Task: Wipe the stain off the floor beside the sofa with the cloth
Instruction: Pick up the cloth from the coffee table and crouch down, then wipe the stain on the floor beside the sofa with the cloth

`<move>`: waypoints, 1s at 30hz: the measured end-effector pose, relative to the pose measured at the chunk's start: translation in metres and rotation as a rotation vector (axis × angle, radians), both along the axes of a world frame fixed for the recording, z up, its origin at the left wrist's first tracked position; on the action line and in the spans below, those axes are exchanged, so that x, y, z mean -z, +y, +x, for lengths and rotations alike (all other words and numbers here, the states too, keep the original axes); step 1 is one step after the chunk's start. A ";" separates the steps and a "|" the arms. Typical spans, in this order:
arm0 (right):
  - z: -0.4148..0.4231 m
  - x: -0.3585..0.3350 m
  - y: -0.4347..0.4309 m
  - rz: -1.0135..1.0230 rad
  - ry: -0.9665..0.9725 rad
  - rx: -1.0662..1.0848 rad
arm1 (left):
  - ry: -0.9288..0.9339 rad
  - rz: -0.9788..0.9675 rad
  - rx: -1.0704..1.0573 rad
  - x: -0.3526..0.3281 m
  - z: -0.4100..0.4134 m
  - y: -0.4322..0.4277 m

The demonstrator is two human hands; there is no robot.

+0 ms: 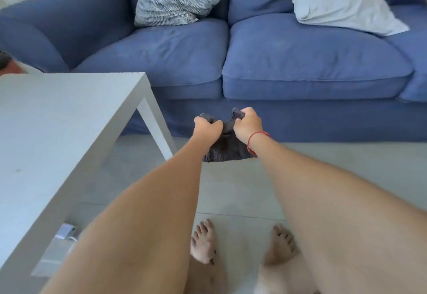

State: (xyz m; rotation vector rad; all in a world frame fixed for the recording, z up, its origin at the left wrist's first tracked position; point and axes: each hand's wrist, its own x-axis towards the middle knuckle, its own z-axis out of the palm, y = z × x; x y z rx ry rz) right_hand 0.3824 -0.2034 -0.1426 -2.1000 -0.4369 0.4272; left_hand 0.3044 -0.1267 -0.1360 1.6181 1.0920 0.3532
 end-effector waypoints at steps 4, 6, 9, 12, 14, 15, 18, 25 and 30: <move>0.023 0.051 -0.003 -0.036 0.072 0.051 | 0.065 -0.005 0.042 0.055 0.028 0.004; 0.032 0.081 -0.004 -0.071 0.106 0.067 | 0.113 -0.010 0.084 0.086 0.037 0.003; 0.043 0.125 -0.004 -0.102 0.159 0.099 | 0.188 -0.033 0.135 0.133 0.050 0.005; 0.055 0.165 -0.003 -0.143 0.184 0.127 | 0.237 -0.067 0.171 0.175 0.065 0.010; 0.063 0.191 -0.002 -0.219 0.195 0.136 | 0.264 -0.102 0.169 0.200 0.074 0.013; 0.067 0.203 -0.002 -0.304 0.182 0.125 | 0.295 -0.132 0.167 0.210 0.078 0.014; 0.073 0.238 -0.001 -0.576 0.090 -0.009 | 0.490 -0.207 0.163 0.246 0.082 0.019; 0.057 0.308 0.002 -0.682 -0.092 -0.318 | 0.744 0.160 0.152 0.315 0.064 0.049; 0.044 0.347 0.001 -0.748 -0.118 -0.368 | 0.889 0.271 0.173 0.345 0.062 0.072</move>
